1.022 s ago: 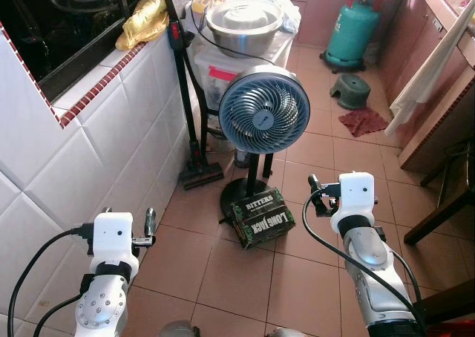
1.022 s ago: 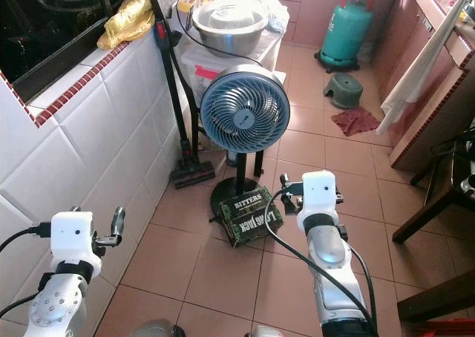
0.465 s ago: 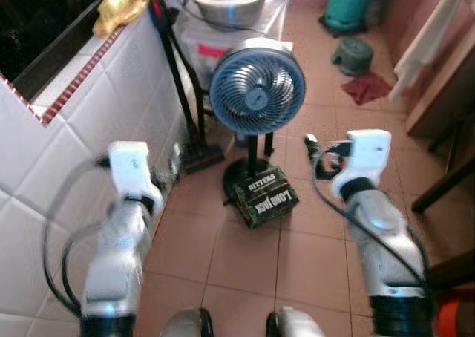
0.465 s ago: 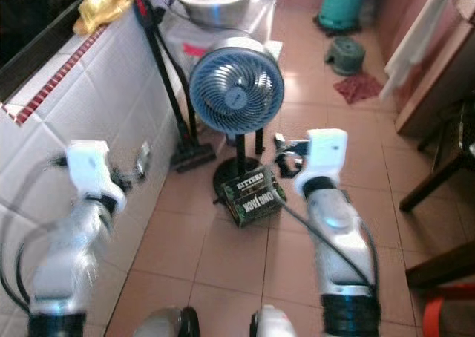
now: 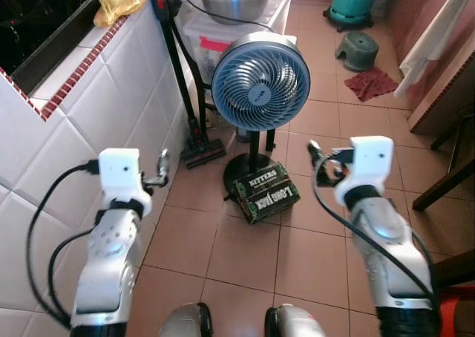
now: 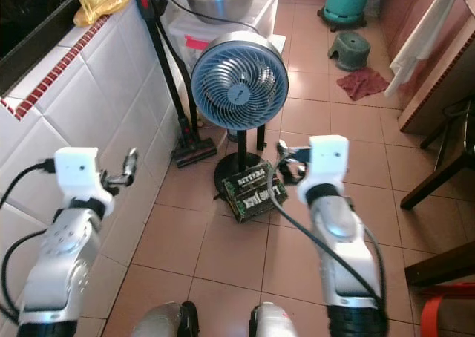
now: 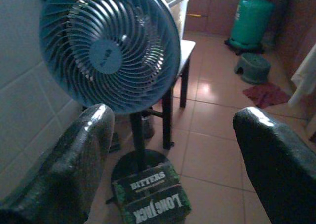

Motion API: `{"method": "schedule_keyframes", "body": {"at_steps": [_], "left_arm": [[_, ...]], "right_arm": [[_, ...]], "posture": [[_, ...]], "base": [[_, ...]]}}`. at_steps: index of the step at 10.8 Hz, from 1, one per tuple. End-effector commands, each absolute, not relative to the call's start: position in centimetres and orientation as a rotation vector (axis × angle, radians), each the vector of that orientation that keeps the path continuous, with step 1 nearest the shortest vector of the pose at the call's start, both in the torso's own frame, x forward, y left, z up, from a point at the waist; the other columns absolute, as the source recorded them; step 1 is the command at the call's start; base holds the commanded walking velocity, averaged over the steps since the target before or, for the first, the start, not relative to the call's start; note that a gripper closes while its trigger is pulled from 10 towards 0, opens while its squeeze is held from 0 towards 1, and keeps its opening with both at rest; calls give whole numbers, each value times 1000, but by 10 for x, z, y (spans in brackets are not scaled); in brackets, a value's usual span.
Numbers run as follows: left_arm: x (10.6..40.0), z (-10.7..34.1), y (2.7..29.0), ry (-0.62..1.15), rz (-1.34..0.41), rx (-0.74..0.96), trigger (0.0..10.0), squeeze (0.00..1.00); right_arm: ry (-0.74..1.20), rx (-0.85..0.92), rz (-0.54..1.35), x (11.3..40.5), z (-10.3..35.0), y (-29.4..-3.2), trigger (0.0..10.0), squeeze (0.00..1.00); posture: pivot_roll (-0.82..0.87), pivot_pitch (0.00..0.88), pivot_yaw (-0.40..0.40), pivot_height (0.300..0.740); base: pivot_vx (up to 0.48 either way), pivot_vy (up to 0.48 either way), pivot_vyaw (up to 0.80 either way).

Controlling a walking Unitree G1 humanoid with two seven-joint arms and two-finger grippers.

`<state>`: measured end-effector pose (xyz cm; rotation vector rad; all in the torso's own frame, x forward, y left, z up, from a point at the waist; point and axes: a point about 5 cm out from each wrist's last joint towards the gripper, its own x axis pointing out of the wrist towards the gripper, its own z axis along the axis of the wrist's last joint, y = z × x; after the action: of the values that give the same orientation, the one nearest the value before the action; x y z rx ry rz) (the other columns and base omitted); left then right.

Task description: Setting the table

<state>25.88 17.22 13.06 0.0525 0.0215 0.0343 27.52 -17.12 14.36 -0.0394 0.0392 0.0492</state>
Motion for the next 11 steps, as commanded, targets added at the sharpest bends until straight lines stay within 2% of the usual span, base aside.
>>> {"method": "schedule_keyframes", "body": {"at_steps": [1,4,11], "left_arm": [[255,138,175,-21,52,78,10000,0],[239,134,174,-27,74,69,10000,0],[239,134,174,-27,74,69,10000,0]], "right_arm": [[13,-36,59,274,151,-170,10000,0],[40,-61,73,265,144,-169,10000,0],[40,-61,73,265,144,-169,10000,0]], "posture": [[-61,139,46,740],[-59,138,41,740],[-59,138,41,740]], "base": [[0,0,0],[0,0,0],[0,0,0]]}}
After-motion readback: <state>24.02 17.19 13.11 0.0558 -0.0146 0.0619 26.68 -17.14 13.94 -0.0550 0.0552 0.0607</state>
